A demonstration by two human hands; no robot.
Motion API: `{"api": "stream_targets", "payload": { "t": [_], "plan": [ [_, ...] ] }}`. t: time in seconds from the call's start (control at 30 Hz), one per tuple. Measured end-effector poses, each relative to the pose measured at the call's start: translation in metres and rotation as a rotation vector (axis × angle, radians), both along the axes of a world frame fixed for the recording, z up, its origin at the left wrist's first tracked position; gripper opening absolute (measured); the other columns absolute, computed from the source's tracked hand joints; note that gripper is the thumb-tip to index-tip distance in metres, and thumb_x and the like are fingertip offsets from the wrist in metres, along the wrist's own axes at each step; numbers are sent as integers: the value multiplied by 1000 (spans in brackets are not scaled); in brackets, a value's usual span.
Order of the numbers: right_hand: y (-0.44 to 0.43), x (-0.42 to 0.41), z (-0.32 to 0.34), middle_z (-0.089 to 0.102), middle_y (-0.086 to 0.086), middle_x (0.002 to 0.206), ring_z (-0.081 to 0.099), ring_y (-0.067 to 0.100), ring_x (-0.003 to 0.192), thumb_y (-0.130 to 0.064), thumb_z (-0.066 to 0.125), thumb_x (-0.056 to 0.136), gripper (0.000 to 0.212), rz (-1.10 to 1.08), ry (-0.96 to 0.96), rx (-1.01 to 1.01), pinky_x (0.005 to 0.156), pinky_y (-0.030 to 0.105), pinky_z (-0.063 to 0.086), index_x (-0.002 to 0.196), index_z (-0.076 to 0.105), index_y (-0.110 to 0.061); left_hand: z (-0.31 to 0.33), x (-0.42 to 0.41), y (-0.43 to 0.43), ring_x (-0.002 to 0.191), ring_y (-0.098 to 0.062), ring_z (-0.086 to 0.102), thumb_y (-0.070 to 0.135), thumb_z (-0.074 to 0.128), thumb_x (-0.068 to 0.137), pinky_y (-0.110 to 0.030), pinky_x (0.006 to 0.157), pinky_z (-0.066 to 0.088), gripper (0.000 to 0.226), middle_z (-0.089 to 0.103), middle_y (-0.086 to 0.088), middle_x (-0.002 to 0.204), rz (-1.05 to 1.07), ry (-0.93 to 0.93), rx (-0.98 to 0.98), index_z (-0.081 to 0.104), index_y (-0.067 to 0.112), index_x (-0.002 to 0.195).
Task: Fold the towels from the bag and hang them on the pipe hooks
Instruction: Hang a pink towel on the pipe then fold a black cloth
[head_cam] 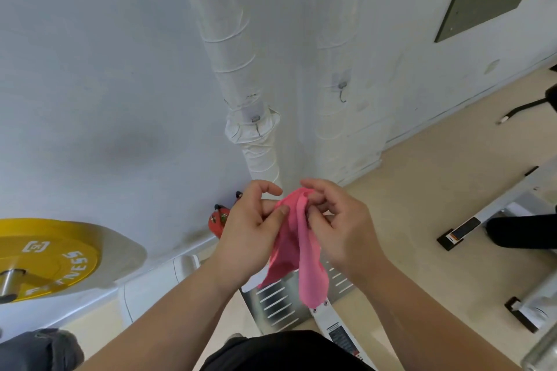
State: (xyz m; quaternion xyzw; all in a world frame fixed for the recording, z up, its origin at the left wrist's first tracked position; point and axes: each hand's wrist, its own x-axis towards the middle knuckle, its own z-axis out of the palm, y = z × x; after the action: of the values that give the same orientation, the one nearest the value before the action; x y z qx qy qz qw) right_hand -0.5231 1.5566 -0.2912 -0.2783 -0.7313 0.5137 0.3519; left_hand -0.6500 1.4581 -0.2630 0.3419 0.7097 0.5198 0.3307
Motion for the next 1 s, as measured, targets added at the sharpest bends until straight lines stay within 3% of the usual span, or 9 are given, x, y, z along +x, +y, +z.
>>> {"api": "stream_targets", "payload": {
  "t": [0.13, 0.23, 0.33, 0.5, 0.63, 0.77, 0.83, 0.93, 1.0],
  "plan": [
    [6, 1, 0, 59, -3, 105, 65, 12, 84, 1, 74, 84, 20, 25, -18, 76, 74, 16, 51, 97, 78, -14, 3, 1, -1, 48, -10, 57, 3, 53, 102, -18, 53, 42, 8, 69, 1, 59, -58, -22, -14, 54, 11, 99],
    [11, 5, -2, 55, -7, 104, 61, 8, 92, -5, 81, 78, 17, 17, -75, 176, 77, 9, 43, 86, 78, -20, 1, -4, -2, 50, -13, 57, 4, 55, 101, -27, 59, 43, 8, 70, -2, 62, -71, -13, -43, 59, 10, 98],
    [18, 8, -1, 60, -12, 103, 55, 12, 105, -17, 80, 77, 12, 51, -147, 280, 90, 19, 41, 80, 75, -27, -4, -8, -4, 53, -17, 59, 4, 56, 100, -38, 61, 48, 11, 70, -6, 63, -56, 47, -76, 62, 12, 96],
    [20, 5, 1, 56, -29, 75, 50, -4, 82, -23, 73, 80, 2, 310, -238, 421, 77, 10, 34, 81, 74, -24, -16, -22, -5, 58, -38, 63, 9, 57, 97, -61, 65, 54, 18, 68, -23, 71, -10, 77, -123, 66, 23, 89],
    [17, 0, 2, 53, -27, 70, 50, 2, 76, -30, 75, 75, 5, 291, -246, 458, 71, 17, 39, 78, 75, -26, -13, -16, -7, 59, -29, 51, 13, 61, 98, -45, 60, 44, 10, 59, -23, 65, -131, 12, -139, 66, 16, 90],
    [17, 2, 5, 59, -14, 71, 54, 6, 78, -35, 84, 71, 15, 269, -279, 388, 68, 21, 44, 75, 71, -30, -10, -19, -13, 65, -29, 54, 18, 59, 98, -50, 62, 46, 9, 63, -28, 74, -252, 1, -157, 64, 11, 94],
    [15, 3, 5, 60, -9, 72, 53, 5, 78, -35, 86, 70, 20, 277, -313, 380, 67, 19, 42, 73, 66, -31, -9, -22, -15, 71, -26, 62, 14, 58, 98, -52, 72, 52, 9, 69, -26, 82, -309, 13, -173, 66, 11, 95],
    [13, 3, 5, 59, -7, 70, 52, 6, 78, -32, 83, 70, 27, 266, -326, 376, 65, 23, 42, 70, 56, -28, -8, -22, -17, 74, -17, 63, 20, 63, 90, -43, 77, 51, 9, 71, -14, 80, -343, -13, -172, 69, 14, 93],
    [12, 2, 5, 60, -8, 70, 51, 8, 76, -36, 77, 69, 26, 260, -292, 377, 65, 27, 43, 70, 54, -24, -8, -21, -18, 73, -18, 61, 31, 74, 82, -38, 75, 48, 17, 71, -16, 77, -357, -26, -158, 68, 17, 91]
  ]
}}
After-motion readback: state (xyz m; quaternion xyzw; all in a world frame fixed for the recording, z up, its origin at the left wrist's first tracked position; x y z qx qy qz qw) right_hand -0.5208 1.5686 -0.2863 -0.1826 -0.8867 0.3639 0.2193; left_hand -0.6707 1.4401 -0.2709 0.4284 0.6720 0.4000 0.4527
